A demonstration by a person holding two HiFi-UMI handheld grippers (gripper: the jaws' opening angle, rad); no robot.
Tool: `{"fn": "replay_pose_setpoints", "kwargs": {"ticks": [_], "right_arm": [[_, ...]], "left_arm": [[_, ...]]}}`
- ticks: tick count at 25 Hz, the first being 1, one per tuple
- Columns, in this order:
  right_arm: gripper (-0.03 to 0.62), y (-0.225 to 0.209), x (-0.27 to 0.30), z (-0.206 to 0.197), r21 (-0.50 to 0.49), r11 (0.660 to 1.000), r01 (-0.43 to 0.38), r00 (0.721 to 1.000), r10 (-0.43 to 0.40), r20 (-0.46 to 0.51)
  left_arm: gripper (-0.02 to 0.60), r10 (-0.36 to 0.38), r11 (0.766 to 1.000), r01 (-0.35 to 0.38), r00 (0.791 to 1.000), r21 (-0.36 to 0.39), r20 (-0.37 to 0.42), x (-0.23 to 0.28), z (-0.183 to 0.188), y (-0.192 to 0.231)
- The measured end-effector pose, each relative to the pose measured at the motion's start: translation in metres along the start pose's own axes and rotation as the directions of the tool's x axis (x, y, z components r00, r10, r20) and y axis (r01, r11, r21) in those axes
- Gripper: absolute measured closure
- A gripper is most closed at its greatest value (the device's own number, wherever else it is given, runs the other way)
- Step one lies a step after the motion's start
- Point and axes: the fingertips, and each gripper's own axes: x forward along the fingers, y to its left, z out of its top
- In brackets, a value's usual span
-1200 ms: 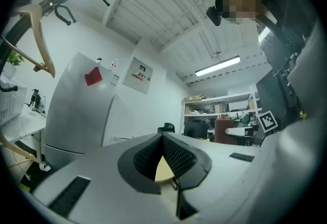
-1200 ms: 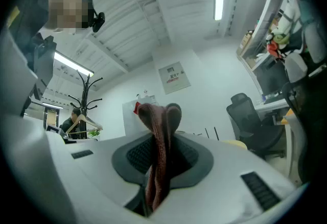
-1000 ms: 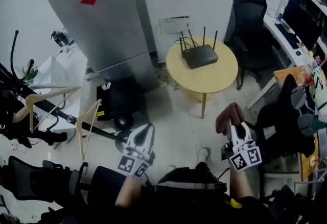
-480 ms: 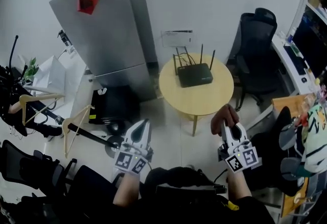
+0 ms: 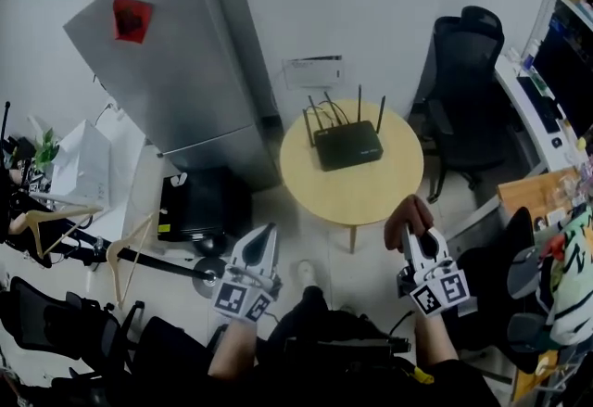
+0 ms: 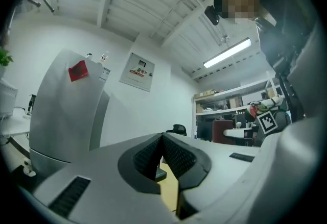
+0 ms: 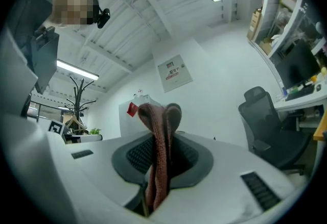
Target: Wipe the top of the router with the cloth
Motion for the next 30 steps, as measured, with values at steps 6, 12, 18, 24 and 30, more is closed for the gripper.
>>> {"fn": "replay_pose_setpoints", "kwargs": {"ticks": [6, 12, 18, 24, 30], "right_arm": [[0.531, -0.022, 0.062, 0.007, -0.037, 0.998, 0.056, 0.998, -0.056, 0.008], [0.531, -0.033, 0.154, 0.000, -0.041, 0.997, 0.064, 0.998, -0.064, -0.010], [0.531, -0.026, 0.226, -0.012, -0.070, 0.998, 0.006, 0.997, -0.011, -0.077], [0.530, -0.038, 0.271, -0.031, -0.097, 0.990, -0.103, 0.978, 0.083, -0.192], [0.531, -0.070, 0.317, -0.067, -0.119, 0.963, -0.243, 0.914, 0.186, -0.361]], "left_arm": [[0.588, -0.058, 0.998, 0.058, 0.998, -0.018, 0.013, 0.071, -0.005, 0.051], [0.588, -0.146, 0.988, 0.146, 0.989, 0.041, 0.015, 0.125, 0.004, 0.097], [0.588, -0.140, 0.988, 0.139, 0.990, 0.074, 0.014, 0.160, 0.006, 0.143], [0.588, -0.053, 0.996, 0.052, 0.998, 0.066, 0.020, 0.195, -0.003, 0.160], [0.588, -0.013, 0.995, 0.007, 0.998, 0.102, 0.059, 0.232, -0.009, 0.152]]}}
